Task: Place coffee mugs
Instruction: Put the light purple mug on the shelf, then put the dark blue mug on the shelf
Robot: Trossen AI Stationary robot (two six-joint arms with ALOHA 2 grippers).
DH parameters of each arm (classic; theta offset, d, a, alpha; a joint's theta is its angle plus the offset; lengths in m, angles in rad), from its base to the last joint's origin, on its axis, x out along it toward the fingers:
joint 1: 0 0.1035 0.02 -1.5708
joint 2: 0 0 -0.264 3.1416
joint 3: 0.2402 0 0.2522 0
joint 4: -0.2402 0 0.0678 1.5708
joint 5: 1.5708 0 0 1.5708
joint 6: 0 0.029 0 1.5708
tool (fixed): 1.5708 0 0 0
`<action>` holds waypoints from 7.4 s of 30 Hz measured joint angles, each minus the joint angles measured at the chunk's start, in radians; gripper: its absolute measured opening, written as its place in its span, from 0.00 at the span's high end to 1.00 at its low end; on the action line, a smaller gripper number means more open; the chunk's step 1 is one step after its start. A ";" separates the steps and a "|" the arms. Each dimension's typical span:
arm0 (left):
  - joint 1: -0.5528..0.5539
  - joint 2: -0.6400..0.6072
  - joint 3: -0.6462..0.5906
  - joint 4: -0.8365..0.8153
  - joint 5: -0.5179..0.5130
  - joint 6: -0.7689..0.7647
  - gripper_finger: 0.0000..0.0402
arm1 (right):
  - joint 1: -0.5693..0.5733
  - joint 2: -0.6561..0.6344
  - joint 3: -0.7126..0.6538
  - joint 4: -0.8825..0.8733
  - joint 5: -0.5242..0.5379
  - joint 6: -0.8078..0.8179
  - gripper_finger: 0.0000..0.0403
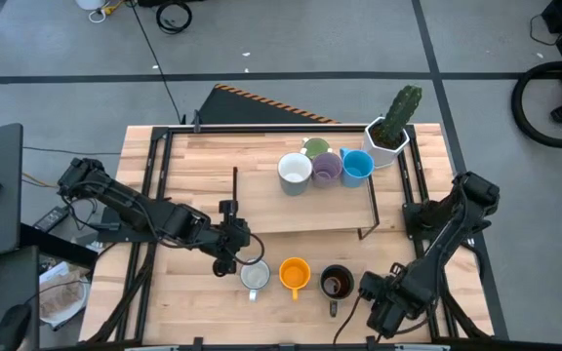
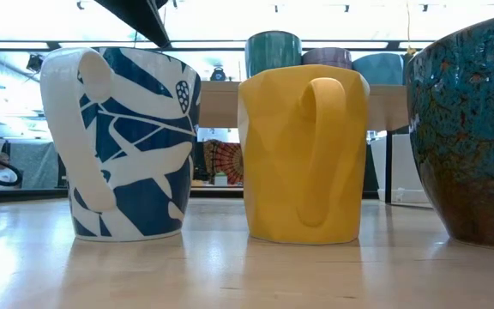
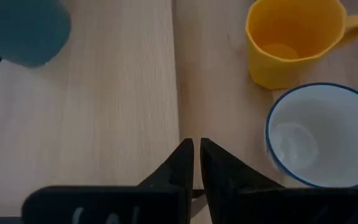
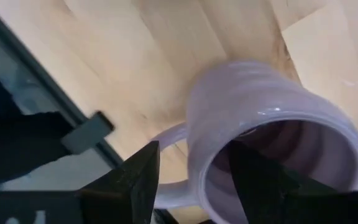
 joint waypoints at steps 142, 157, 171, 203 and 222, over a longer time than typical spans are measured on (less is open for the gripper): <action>0.216 -0.687 -0.459 0.319 0.247 0.441 0.96 | -0.668 -0.247 0.417 -0.491 0.248 -0.733 0.61; 0.216 -0.687 -0.459 0.325 0.508 0.406 0.96 | -0.415 -0.317 0.417 -0.443 0.390 -0.352 0.61; 0.216 -0.687 -0.459 0.322 0.506 0.359 0.96 | -0.263 -0.103 0.417 -0.144 0.227 -0.268 0.62; 0.216 -0.688 -0.459 0.316 0.446 0.355 0.96 | -0.270 0.427 0.781 -0.328 0.100 -0.302 0.74; 0.217 -0.688 -0.459 0.313 0.446 0.356 0.96 | -0.270 0.515 0.764 -0.378 0.074 -0.278 0.49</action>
